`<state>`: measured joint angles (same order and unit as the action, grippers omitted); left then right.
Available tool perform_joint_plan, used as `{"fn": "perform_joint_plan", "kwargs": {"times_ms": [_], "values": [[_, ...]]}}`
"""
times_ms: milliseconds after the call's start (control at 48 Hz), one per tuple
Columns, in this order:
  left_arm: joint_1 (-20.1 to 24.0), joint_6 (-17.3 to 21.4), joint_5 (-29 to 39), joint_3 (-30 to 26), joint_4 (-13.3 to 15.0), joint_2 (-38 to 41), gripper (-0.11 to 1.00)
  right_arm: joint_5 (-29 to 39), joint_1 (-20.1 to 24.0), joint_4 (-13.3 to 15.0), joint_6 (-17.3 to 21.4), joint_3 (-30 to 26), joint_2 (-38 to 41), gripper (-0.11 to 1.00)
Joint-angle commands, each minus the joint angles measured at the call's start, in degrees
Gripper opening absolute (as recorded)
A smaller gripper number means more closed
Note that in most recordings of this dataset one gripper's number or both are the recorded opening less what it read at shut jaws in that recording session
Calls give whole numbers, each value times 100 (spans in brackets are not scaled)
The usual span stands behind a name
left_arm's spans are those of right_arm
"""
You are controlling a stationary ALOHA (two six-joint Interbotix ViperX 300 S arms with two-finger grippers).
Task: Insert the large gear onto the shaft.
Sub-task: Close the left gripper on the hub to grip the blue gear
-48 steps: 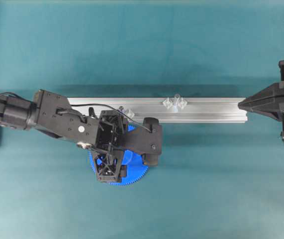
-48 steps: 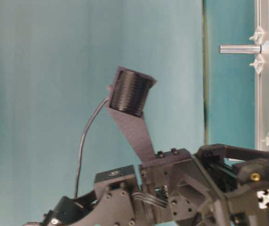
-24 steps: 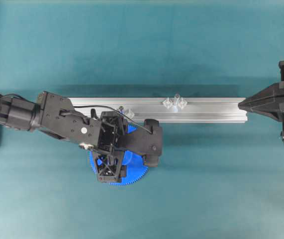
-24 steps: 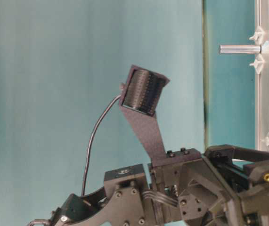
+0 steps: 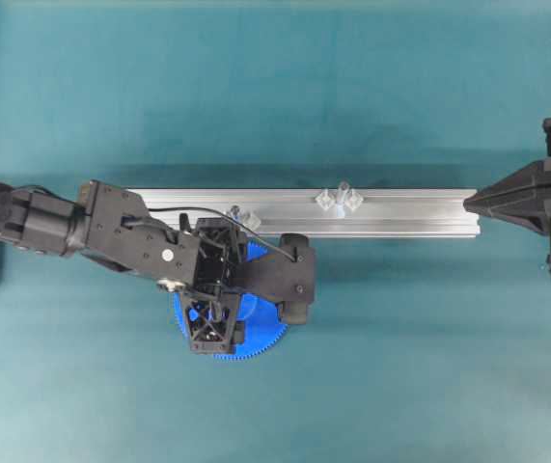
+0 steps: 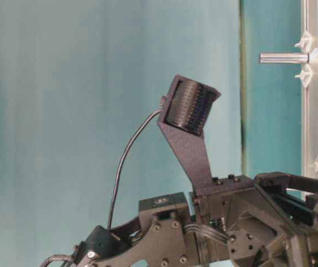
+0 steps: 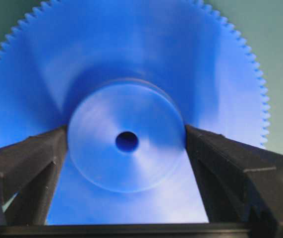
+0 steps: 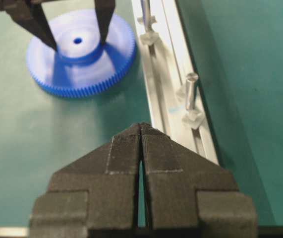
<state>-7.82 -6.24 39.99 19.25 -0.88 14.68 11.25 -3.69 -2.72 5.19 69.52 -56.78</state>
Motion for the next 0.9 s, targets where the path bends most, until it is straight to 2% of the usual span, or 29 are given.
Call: {"fn": "perform_joint_plan", "kwargs": {"times_ms": [0, 875], "values": [[-9, 0, -18, -62, -18, -44, 95, -44, -18, 9, 53, -53, 18, 1], [9, -35, -141, -9, -18, 44, 95, -53, -18, 0, 62, -53, 9, 1]]}}
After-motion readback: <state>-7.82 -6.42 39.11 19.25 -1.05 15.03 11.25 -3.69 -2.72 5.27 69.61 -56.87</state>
